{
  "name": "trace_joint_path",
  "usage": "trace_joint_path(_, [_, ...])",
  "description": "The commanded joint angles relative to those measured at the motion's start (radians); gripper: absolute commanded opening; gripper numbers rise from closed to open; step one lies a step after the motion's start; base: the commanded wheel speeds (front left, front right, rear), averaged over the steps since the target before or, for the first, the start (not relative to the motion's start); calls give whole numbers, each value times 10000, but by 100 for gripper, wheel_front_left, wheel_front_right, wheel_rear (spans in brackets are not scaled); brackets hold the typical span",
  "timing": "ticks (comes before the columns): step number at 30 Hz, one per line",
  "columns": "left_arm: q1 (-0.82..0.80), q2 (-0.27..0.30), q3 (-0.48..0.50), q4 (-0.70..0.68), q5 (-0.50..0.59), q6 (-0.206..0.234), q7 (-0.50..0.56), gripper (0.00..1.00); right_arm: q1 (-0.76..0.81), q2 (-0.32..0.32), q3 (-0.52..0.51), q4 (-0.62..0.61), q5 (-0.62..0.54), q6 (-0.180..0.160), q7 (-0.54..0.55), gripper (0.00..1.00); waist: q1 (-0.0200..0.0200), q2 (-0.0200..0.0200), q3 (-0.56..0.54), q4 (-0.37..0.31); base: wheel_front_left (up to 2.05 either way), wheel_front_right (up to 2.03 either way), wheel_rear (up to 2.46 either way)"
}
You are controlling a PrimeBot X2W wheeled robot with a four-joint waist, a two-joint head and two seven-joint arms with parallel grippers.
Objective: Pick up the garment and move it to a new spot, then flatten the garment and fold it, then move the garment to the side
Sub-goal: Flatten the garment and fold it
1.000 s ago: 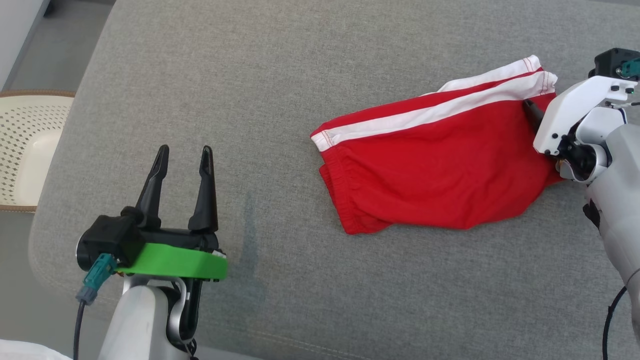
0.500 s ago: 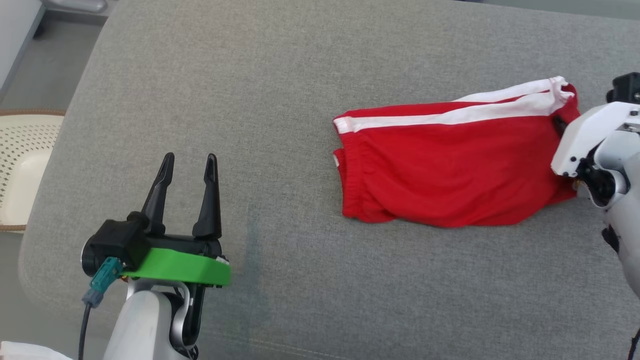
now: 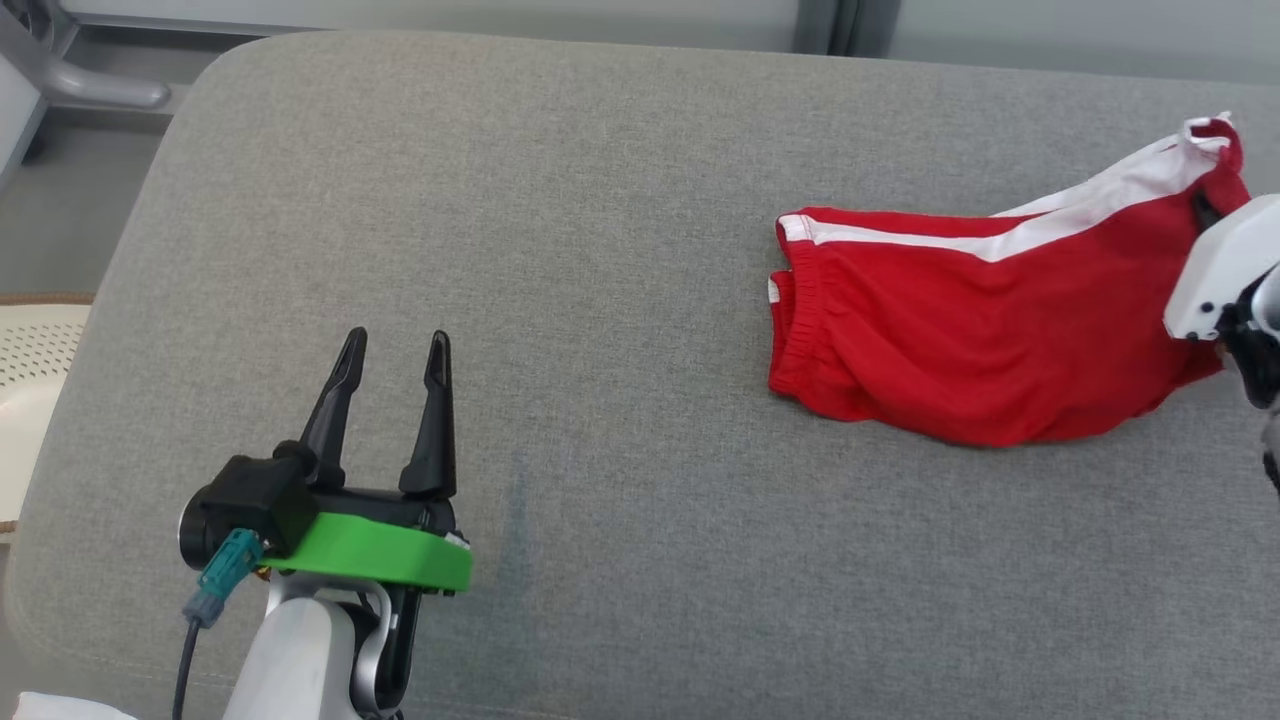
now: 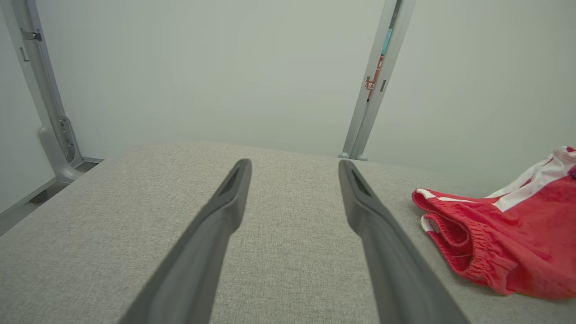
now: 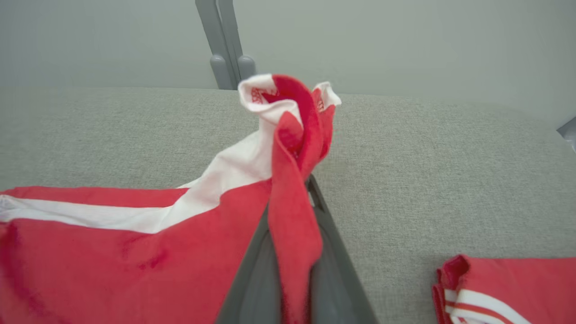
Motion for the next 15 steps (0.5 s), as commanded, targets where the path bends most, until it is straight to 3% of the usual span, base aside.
trace_joint_path(1, [118,19,2,30,-22,-19,-22,100,212,254,42,-386,-194,-13,215,0,0,-1,-77,-16,0,0,0])
trace_joint_path(9, [168,19,-22,69,-100,-19,-22,100,723,1757,722,-2509,-797,-13,1642,0,0,-1,-265,174,0,0,0])
trace_joint_path(15, [57,19,-164,71,-208,-19,-22,100,531,2563,1230,-2425,-1259,-12,2082,0,0,-1,-224,426,0,0,0])
